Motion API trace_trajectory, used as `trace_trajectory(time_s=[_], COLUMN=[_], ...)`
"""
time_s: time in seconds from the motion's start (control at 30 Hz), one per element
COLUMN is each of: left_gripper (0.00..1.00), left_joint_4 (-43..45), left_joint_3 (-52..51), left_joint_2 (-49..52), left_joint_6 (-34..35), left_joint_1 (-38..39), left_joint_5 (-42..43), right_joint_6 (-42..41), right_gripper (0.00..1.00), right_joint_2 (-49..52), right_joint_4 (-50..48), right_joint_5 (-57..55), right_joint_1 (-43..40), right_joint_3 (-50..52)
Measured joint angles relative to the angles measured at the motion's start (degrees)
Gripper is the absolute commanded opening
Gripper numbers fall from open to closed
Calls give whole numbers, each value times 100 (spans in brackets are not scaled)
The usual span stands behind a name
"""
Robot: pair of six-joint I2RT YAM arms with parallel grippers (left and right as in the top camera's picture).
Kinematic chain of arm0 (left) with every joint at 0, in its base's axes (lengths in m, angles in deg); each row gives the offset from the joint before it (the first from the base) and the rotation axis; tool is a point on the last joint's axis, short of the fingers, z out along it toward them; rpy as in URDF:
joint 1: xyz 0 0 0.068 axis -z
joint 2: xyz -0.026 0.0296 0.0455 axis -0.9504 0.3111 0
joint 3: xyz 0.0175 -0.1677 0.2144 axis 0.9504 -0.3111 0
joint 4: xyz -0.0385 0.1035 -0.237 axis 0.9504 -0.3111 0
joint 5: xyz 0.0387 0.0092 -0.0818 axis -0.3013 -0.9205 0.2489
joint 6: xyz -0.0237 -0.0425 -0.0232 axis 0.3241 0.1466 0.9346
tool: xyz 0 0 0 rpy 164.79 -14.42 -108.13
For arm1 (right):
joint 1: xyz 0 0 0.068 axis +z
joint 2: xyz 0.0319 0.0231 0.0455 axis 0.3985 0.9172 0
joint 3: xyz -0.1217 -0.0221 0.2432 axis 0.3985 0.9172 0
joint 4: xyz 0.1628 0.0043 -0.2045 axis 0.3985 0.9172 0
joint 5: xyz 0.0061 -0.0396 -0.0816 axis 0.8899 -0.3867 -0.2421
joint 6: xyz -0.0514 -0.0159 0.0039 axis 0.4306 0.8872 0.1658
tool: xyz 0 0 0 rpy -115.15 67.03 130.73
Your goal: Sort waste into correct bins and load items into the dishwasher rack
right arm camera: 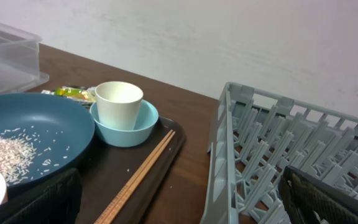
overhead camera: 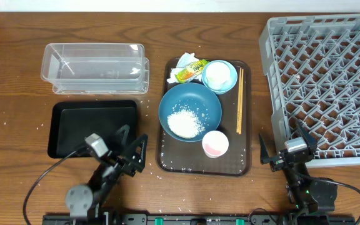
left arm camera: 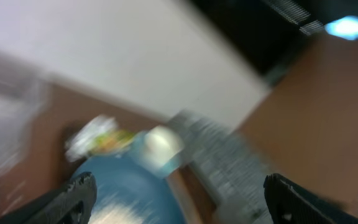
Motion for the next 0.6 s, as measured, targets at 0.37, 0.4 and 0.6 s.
trace_trajectory(time_s=[0.37, 0.4, 0.6], left_gripper=[89, 89, 89], left_joint_4=[-2632, -3158, -7005], left_joint_3=[2728, 3182, 6415], left_joint_2=[2061, 2435, 5329], left_joint_6=[-509, -743, -2358], left_joint_1=[0, 2, 494], left_joint_5=[643, 686, 586], right_joint_6=[0, 0, 2], right_gripper=[99, 99, 99], right_joint_2=[11, 13, 17], right_joint_4=[-2, 7, -7], right_joint_5=[-2, 0, -4], right_joint_1=[0, 0, 0], right_joint_3=[0, 0, 0])
